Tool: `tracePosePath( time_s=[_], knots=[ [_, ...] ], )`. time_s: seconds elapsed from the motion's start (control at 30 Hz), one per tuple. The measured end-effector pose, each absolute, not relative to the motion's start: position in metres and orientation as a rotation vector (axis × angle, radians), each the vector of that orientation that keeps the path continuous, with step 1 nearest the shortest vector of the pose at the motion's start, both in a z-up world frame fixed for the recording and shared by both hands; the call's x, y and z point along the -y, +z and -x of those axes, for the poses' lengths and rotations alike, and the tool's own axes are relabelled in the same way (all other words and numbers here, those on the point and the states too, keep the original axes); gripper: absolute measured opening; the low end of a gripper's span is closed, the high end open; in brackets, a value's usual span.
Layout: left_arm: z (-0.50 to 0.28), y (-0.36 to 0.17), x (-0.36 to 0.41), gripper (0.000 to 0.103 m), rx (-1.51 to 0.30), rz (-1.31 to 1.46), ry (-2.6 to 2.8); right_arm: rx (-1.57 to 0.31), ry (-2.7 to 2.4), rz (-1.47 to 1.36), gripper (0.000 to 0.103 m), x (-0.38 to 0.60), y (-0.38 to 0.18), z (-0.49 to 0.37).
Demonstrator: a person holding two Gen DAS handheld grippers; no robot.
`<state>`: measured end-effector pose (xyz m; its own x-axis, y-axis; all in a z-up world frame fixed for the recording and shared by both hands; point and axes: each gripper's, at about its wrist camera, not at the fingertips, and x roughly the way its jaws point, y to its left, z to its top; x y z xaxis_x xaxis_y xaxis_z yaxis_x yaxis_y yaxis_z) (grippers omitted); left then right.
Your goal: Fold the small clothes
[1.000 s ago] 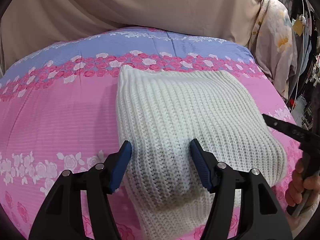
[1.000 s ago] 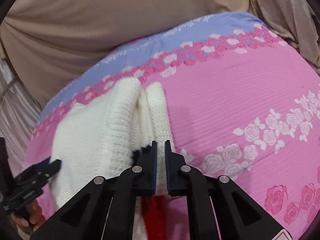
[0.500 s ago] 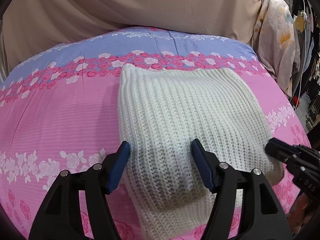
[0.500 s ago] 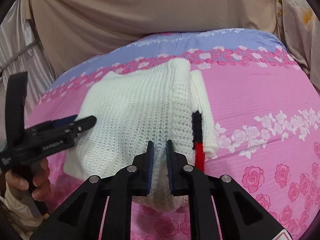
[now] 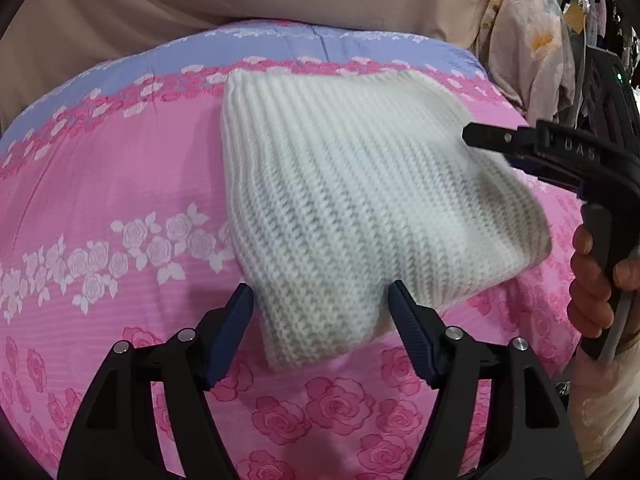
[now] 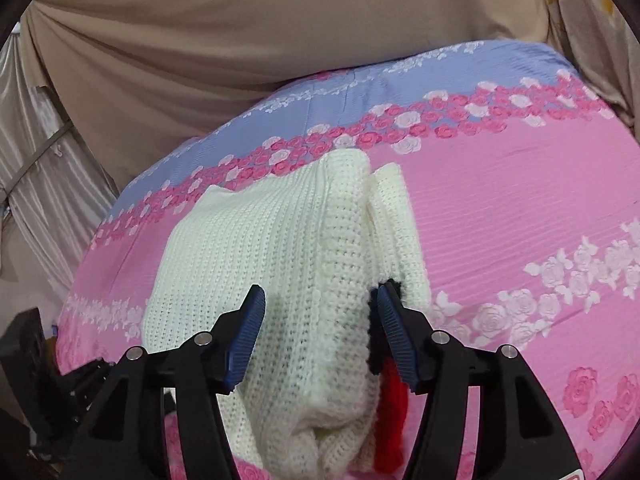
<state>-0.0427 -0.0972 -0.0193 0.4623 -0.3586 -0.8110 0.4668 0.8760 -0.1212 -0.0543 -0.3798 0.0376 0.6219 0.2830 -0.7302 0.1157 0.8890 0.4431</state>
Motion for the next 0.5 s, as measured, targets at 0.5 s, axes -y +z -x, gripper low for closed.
tracePosePath(
  time_s=[0.5],
  knots=[
    [0.036, -0.029, 0.095, 0.07, -1.005, -0.085, -0.527, -0.868, -0.021, -0.342, 0.022, 0.381, 0.045, 0.06]
  ],
)
